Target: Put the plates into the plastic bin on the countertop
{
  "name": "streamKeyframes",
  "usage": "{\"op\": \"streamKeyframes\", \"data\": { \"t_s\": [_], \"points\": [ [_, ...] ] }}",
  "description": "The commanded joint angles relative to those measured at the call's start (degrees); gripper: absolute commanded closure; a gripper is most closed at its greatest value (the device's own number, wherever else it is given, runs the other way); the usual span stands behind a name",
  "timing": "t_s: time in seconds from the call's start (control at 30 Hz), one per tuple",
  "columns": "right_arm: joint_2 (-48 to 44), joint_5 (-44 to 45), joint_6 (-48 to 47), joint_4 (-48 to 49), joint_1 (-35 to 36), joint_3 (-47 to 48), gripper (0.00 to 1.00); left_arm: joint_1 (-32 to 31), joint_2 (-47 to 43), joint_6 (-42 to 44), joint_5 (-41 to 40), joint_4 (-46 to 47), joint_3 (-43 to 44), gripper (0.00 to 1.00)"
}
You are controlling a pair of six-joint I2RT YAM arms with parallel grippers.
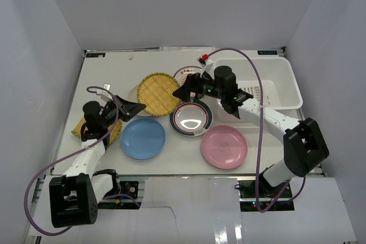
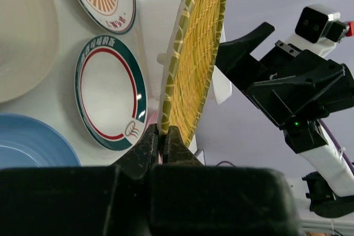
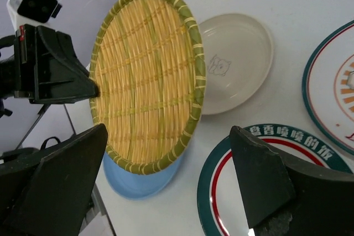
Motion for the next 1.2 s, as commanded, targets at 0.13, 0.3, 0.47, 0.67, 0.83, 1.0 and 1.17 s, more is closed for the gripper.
{"op": "streamKeyframes", "data": {
  "t_s": [0.13,0.3,0.47,0.67,0.83,1.0,1.17],
  "points": [
    [0.12,-2.69,0.52,2.99,0.23,-2.47,0.23,-3.29,0.31,2.49,5.75,3.22,0.83,1.0],
    [0.12,-3.57,1.23,4.49,0.23,-2.13,0.67,-4.18,0.23,3.82,8.56,1.46,2.33,0.93],
    [-1.37,-6.55,1.84,4.58,-1.17,-0.9,0.92,-4.53,-1.09,6.19,11.38,-0.66,3.56,0.56],
    [-11.45,-4.72,3.94,4.31,-11.88,-1.94,0.92,-4.79,-4.07,8.73,14.1,-3.81,5.48,0.14],
    [-18.77,1.24,4.57,-0.51,-28.3,-7.12,0.92,-8.47,-6.18,19.96,11.3,-15.76,7.43,0.02],
    [-23.96,10.48,0.27,-6.58,-35.63,-12.14,0.92,-10.94,-7.85,27.8,5.86,-24.89,7.86,0.02],
    [-23.35,19.02,-4.22,-7.99,-38.0,-16.09,0.92,-13.84,-9.35,32.73,1.02,-29.48,9.97,0.02]
  ]
}}
